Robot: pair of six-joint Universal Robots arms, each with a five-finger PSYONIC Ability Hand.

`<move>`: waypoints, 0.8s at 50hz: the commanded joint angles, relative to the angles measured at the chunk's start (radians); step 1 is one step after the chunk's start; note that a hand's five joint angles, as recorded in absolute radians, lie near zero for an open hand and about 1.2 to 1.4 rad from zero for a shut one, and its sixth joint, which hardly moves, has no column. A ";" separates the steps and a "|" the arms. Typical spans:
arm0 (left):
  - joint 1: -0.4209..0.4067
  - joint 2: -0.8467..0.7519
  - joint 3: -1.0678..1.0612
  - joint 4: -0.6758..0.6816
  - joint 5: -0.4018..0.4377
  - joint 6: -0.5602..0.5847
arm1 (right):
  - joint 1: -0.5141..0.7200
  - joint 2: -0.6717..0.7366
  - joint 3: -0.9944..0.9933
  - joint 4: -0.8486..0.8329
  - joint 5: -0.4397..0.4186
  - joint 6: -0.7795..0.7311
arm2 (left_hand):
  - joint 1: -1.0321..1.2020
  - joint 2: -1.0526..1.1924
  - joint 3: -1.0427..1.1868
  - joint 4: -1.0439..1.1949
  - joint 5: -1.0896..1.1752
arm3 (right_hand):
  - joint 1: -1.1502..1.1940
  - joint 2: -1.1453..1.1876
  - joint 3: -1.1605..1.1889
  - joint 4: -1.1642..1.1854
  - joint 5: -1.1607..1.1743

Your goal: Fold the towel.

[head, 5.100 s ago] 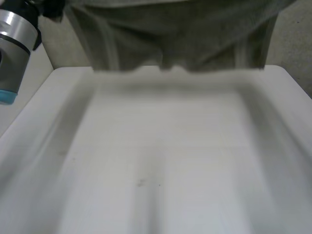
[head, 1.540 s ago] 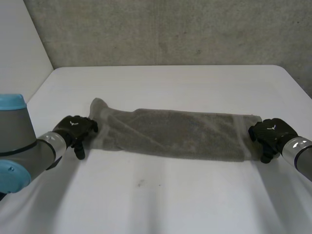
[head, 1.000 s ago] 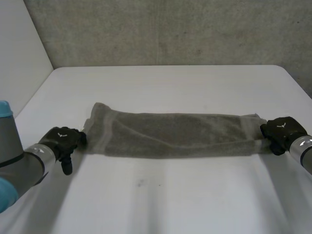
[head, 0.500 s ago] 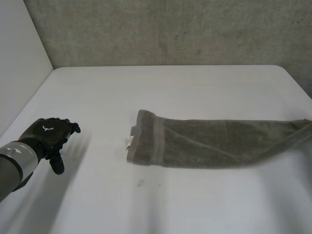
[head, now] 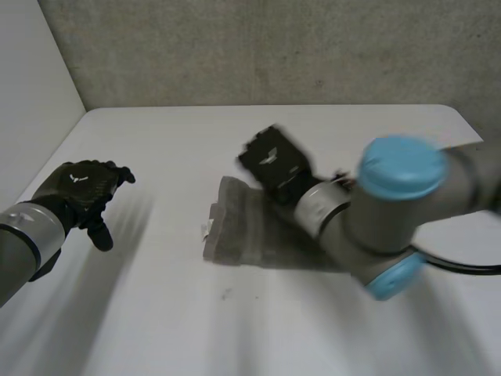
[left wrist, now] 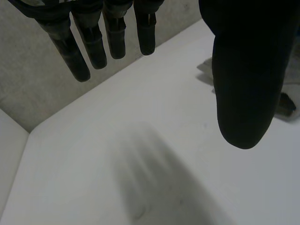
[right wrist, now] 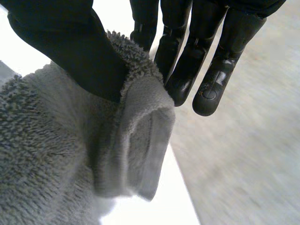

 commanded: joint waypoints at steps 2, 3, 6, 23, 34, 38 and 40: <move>-0.058 -0.067 0.045 0.066 -0.001 -0.020 | 0.088 0.176 -0.040 0.073 -0.052 -0.007 | 0.031 0.036 0.038 0.037 0.038 | 0.446 0.221 0.201 0.202 0.239; -0.058 -0.067 0.045 0.066 -0.001 -0.020 | 0.088 0.176 -0.040 0.074 -0.052 -0.007 | 0.031 0.036 0.038 0.037 0.038 | 0.446 0.221 0.201 0.202 0.239; -0.104 -0.108 0.081 0.088 -0.001 -0.020 | 0.089 0.186 -0.051 0.132 -0.040 -0.022 | 0.031 0.036 0.038 0.037 0.038 | -0.383 -0.609 -0.629 -0.628 -0.591; -0.328 -0.406 0.413 0.195 -0.011 -0.221 | -0.232 -0.277 0.297 0.196 0.000 0.378 | 0.043 0.048 0.050 0.049 0.050 | -0.775 -1.001 -1.020 -1.020 -0.982; -0.435 -0.527 0.451 0.255 -0.012 -0.253 | -0.426 -0.293 0.525 0.173 -0.077 0.355 | 0.066 0.071 0.073 0.072 0.073 | -0.775 -1.001 -1.020 -1.020 -0.982; -0.438 -0.570 0.451 0.255 -0.018 -0.249 | -0.449 -0.285 0.561 0.146 -0.078 0.347 | 0.078 0.083 0.085 0.084 0.085 | -0.775 -1.001 -1.020 -1.020 -0.982; -0.437 -0.590 0.451 0.255 -0.020 -0.247 | -0.461 -0.272 0.584 0.089 -0.063 0.324 | 0.087 0.092 0.094 0.093 0.094 | -0.564 -0.790 -0.809 -0.809 -0.771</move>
